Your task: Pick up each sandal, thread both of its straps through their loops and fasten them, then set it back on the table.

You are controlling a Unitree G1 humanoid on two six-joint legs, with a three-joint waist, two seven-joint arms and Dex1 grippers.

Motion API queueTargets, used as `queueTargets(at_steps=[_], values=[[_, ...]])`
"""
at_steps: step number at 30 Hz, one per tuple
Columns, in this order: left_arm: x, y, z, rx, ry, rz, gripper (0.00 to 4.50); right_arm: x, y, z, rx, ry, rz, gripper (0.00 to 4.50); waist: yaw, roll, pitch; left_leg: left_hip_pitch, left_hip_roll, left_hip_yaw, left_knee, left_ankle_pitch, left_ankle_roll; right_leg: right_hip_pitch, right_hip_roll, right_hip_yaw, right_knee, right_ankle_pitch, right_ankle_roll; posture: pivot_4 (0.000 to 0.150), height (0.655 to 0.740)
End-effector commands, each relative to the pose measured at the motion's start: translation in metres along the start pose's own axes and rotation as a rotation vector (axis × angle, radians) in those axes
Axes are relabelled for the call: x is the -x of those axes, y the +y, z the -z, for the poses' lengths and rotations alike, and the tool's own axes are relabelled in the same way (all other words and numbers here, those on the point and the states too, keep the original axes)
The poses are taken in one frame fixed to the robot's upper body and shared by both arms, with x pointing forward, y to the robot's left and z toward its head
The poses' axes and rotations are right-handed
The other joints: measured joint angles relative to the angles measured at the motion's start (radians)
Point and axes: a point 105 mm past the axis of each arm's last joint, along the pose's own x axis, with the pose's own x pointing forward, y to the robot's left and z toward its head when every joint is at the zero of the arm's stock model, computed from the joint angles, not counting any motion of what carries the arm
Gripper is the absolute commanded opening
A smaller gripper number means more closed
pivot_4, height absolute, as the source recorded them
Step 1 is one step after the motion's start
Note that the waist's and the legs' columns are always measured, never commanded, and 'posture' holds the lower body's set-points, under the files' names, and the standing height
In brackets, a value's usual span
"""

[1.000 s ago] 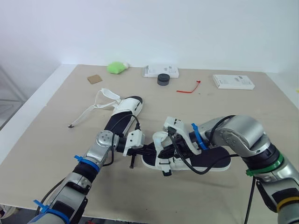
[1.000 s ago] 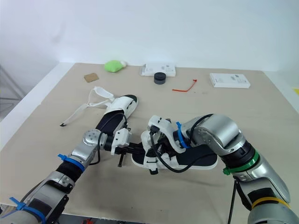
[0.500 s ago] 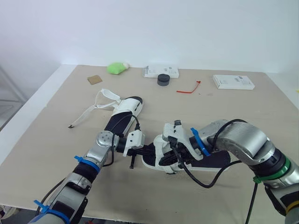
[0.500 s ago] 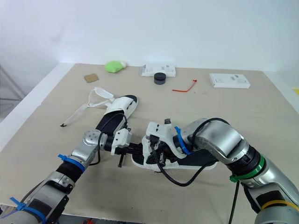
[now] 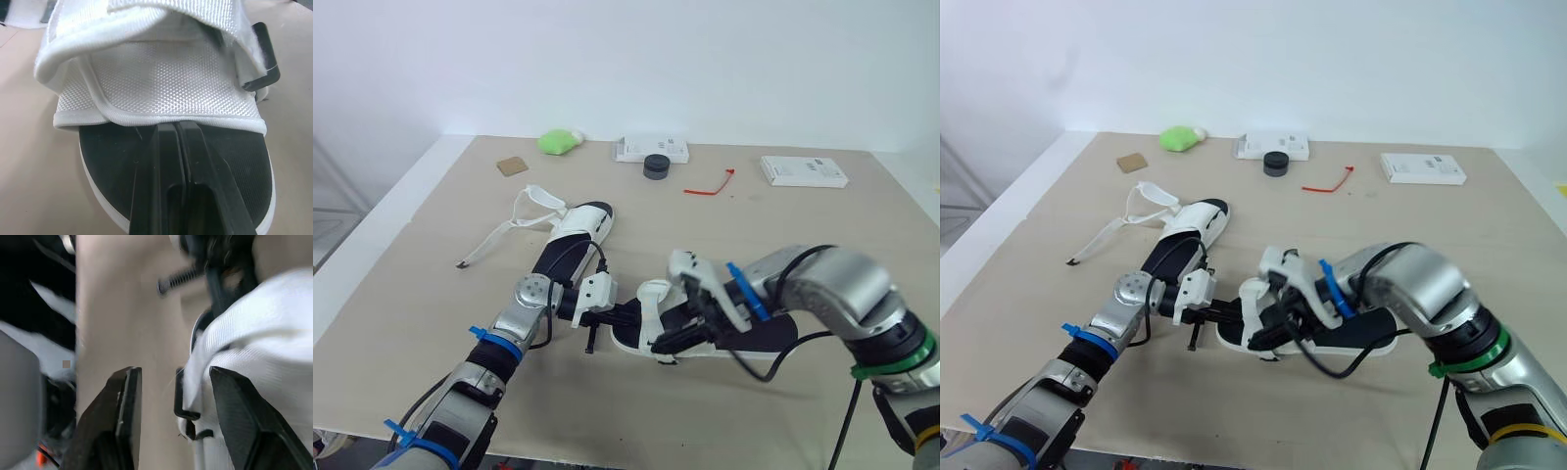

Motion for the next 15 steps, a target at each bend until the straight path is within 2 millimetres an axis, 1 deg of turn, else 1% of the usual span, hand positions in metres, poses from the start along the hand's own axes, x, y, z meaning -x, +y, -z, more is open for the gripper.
queueTargets(at_steps=[1,4,6,7,9,13,14,15], values=[[0.003,-0.057,0.082,0.28,0.28,0.131,0.0,0.029,0.034,-0.017,0.077,-0.096,-0.101,2.51,0.001,0.0,0.0,0.0,0.0,0.0,0.0,0.0,0.0,0.0,0.0,0.0,0.0,0.0,0.0,0.15,0.74],[0.003,-0.057,0.082,0.281,0.279,0.131,0.0,0.035,0.049,-0.005,0.086,-0.089,-0.111,2.51,0.002,-0.002,0.0,-0.001,0.0,0.0,0.0,0.0,-0.001,0.0,0.0,-0.001,0.0,-0.001,-0.001,0.15,0.74],[0.003,-0.057,0.082,0.28,0.279,0.132,0.0,0.034,0.055,0.009,0.092,-0.057,-0.08,2.51,0.002,-0.002,0.0,-0.001,0.0,0.0,0.0,-0.001,-0.001,0.0,0.0,-0.001,0.0,-0.001,-0.001,0.15,0.74],[0.003,-0.057,0.082,0.28,0.279,0.131,0.0,0.032,0.055,0.019,0.107,-0.037,-0.03,2.51,0.002,-0.002,0.0,-0.001,0.0,0.001,0.0,-0.001,-0.001,0.0,0.0,-0.001,0.0,-0.001,0.0,0.15,0.74],[0.004,-0.057,0.082,0.281,0.281,0.129,0.0,0.026,0.049,0.031,0.121,-0.035,0.075,2.51,0.002,-0.003,0.0,-0.001,0.001,0.002,0.001,-0.001,-0.001,0.0,0.0,-0.001,0.0,-0.001,0.0,0.15,0.74],[0.005,-0.057,0.083,0.28,0.285,0.131,0.0,0.016,0.031,0.046,0.12,-0.05,0.249,2.51,0.001,-0.002,0.001,-0.001,0.002,0.005,0.002,-0.002,-0.004,-0.001,-0.001,-0.001,0.0,-0.002,-0.001,0.15,0.74],[0.005,-0.057,0.083,0.278,0.287,0.134,0.0,0.012,0.023,0.052,0.097,-0.07,0.32,2.51,0.001,-0.003,0.001,-0.001,0.002,0.006,0.002,-0.002,-0.004,-0.001,-0.002,-0.001,-0.001,-0.003,-0.003,0.15,0.74],[0.005,-0.056,0.083,0.276,0.29,0.138,0.0,0.008,0.02,0.054,0.084,-0.09,0.362,2.51,0.001,-0.004,0.0,-0.001,0.002,0.006,0.002,-0.003,-0.004,-0.001,-0.002,-0.001,-0.001,-0.003,-0.003,0.15,0.74]])
